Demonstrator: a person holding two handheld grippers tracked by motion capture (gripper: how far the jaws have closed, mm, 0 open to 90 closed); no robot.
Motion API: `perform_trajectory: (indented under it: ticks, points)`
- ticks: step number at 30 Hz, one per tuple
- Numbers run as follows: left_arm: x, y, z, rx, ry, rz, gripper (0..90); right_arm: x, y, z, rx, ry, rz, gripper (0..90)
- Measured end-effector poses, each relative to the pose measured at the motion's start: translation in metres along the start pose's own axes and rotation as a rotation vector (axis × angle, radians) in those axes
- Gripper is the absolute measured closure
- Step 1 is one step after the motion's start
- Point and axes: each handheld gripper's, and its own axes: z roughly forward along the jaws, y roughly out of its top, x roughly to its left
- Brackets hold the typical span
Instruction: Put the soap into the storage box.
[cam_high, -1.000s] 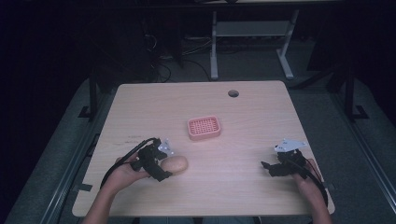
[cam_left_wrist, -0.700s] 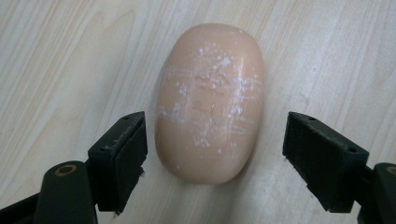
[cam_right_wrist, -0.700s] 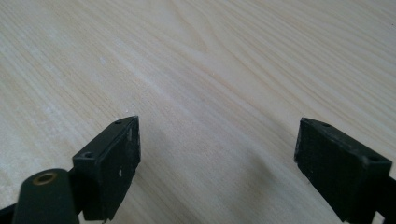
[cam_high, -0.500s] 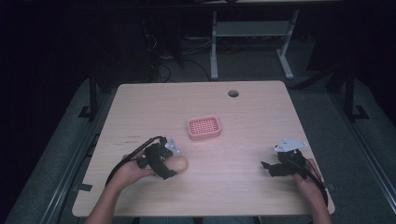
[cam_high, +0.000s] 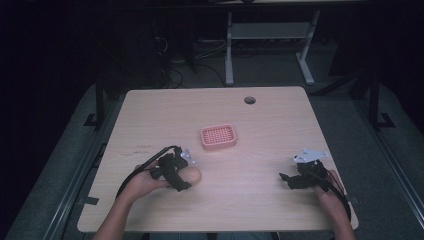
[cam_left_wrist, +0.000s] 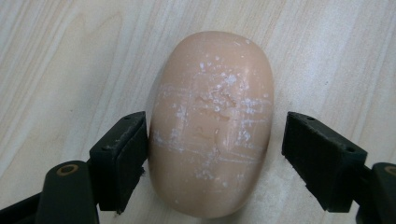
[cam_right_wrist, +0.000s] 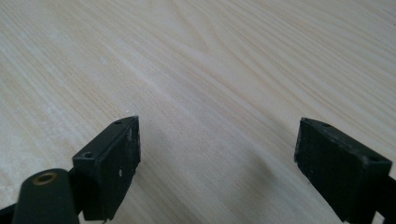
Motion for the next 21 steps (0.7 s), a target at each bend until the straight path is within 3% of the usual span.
perform_trajectory:
  ticks: [13,21]
  points:
    - [0.0017,0.0088,0.0072,0.038,0.001,0.023,27.0,-0.0008,-0.0002,-0.0004,-0.002,0.001,-0.001,13.9]
    - [0.0026,0.0091,0.0074,0.037,0.0,0.026,30.2,-0.0009,-0.0003,-0.0006,-0.004,0.002,0.002,13.9]
